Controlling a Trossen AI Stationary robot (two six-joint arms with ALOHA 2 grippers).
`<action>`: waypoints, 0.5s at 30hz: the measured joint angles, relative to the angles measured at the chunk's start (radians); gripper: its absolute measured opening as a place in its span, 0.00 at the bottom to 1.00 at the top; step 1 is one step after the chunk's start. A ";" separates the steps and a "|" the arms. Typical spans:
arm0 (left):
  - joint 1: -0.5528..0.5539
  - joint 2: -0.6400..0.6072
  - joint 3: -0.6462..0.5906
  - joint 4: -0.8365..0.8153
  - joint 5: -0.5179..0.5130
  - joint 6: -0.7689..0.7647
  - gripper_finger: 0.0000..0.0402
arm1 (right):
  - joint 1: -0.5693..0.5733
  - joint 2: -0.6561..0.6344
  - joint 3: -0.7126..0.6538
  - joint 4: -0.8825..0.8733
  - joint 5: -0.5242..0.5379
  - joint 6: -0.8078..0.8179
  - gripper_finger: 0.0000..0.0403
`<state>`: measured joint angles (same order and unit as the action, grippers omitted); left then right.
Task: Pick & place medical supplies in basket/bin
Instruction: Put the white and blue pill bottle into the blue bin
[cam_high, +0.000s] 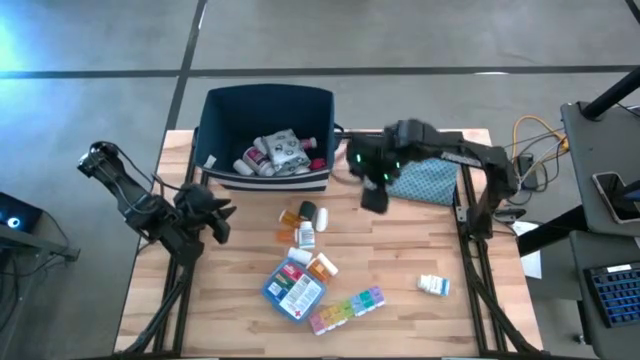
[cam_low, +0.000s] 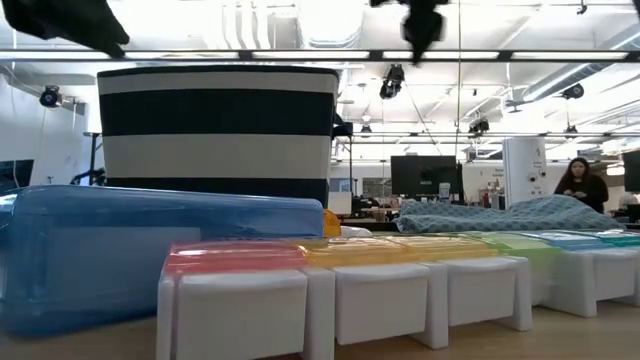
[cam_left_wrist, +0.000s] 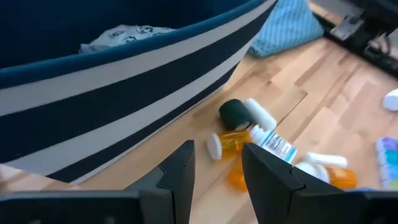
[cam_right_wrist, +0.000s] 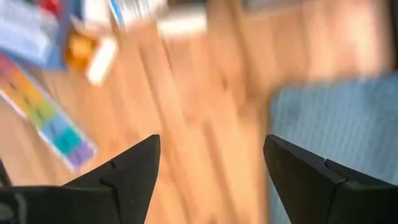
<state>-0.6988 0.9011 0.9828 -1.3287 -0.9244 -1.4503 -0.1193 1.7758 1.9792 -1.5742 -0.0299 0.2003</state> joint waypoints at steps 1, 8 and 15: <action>0.000 -0.014 -0.011 0.012 -0.001 0.000 0.28 | 0.021 -0.023 -0.059 0.005 -0.011 0.036 0.68; 0.000 -0.039 -0.055 0.152 0.003 0.103 0.28 | 0.205 -0.201 -0.495 0.030 -0.082 0.201 0.69; 0.000 0.009 -0.054 0.189 0.020 0.156 0.28 | 0.481 -0.309 -0.819 0.264 -0.109 0.453 0.69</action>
<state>-0.6987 0.9105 0.9287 -1.1395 -0.9042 -1.2942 0.3612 1.4670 1.1604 -1.3105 -0.1387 0.6528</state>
